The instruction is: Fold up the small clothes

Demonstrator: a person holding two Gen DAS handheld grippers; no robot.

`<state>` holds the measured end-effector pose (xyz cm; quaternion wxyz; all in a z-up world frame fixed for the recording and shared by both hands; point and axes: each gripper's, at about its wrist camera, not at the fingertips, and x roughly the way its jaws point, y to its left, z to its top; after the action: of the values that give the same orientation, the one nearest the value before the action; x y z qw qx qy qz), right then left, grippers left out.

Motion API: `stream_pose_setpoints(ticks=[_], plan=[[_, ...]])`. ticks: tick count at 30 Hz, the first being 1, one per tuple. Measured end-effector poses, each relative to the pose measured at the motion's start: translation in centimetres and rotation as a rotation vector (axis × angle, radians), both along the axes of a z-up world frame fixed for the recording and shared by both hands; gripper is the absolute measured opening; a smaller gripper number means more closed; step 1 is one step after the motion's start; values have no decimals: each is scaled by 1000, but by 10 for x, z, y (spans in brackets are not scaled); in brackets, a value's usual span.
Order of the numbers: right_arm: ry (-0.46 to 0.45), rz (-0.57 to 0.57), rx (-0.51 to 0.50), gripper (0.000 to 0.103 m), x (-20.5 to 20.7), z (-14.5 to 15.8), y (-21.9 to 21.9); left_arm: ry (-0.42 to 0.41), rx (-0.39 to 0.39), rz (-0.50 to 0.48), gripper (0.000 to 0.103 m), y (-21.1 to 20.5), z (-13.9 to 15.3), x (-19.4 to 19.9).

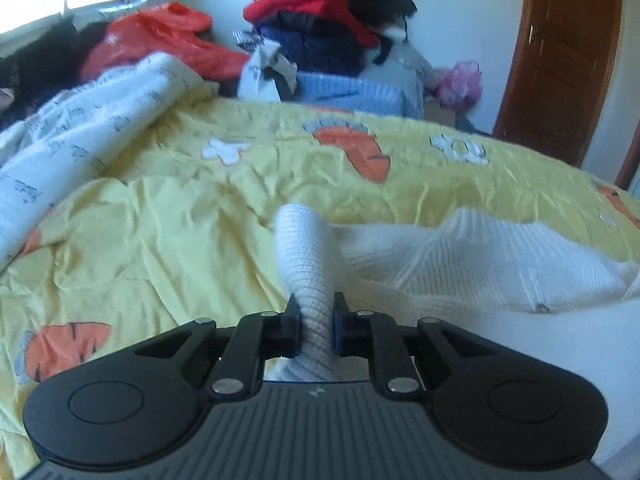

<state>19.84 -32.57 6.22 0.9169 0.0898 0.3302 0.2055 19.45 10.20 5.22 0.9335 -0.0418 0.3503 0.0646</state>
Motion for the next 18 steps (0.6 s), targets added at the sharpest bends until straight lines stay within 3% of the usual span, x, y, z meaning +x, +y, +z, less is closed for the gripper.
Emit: stream_pose_setpoints(ticks=[3, 5, 9, 12, 14, 16, 18], plan=[[105, -30, -23, 13, 16, -32, 0, 13, 99, 7, 14, -5, -19, 3], [86, -44, -17, 14, 12, -33, 2, -15, 172, -9, 14, -13, -23, -2], [99, -68, 10, 33, 6, -27, -6, -26, 270, -49, 21, -27, -12, -10], [53, -103, 26, 39, -11, -12, -15, -105, 348, -80, 27, -38, 8, -45], [-10, -107, 40, 40, -28, 0, -17, -189, 351, -112, 40, -45, 17, -72], [-25, -67, 49, 40, -33, 5, -7, -224, 318, -168, 71, -58, 18, -88], [-23, -8, -6, 47, -30, 2, 15, -190, 320, -218, 75, -76, 8, -89]])
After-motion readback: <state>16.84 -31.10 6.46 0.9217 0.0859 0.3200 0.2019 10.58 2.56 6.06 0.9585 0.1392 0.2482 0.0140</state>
